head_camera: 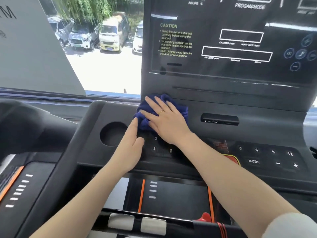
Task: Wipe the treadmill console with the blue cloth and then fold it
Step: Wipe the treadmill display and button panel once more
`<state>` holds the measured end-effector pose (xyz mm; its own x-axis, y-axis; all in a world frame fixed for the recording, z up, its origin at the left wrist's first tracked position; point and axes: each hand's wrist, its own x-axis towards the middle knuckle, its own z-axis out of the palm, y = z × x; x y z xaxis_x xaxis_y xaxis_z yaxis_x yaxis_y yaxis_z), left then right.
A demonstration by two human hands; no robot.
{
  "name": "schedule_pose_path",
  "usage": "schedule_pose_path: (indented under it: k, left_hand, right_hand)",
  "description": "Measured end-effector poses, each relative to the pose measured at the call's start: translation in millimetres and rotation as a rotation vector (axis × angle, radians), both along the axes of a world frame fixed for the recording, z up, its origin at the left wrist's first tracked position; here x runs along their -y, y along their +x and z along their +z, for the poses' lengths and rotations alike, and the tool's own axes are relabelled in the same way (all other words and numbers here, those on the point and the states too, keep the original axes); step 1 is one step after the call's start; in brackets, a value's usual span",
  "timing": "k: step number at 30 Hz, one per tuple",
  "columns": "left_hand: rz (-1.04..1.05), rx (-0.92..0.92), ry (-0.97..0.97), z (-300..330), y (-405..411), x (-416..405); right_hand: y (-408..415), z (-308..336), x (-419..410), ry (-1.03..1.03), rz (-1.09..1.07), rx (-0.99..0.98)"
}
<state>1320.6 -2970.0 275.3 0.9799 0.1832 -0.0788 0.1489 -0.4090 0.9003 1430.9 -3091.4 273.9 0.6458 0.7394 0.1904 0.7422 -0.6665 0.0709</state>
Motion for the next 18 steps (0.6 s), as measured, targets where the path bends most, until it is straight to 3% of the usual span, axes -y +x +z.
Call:
schedule_pose_path:
  k: [8, 13, 15, 18]
  left_hand:
    - [-0.058, 0.005, 0.382, 8.2, 21.3, 23.6]
    - [-0.094, -0.017, 0.564, 7.9, 28.6, 33.8]
    - [-0.097, 0.002, 0.575, 9.7, 30.1, 39.2]
    - [-0.106, 0.043, 0.579, 13.2, 33.9, 47.8]
  right_hand:
    - [14.6, -3.3, 95.4, 0.075, -0.219, 0.171]
    - [0.9, -11.2, 131.9, 0.288, -0.528, 0.173]
    - [-0.9, -14.6, 109.5, 0.264, -0.480, 0.168]
    - [-0.8, -15.4, 88.4, 0.121, -0.232, 0.151]
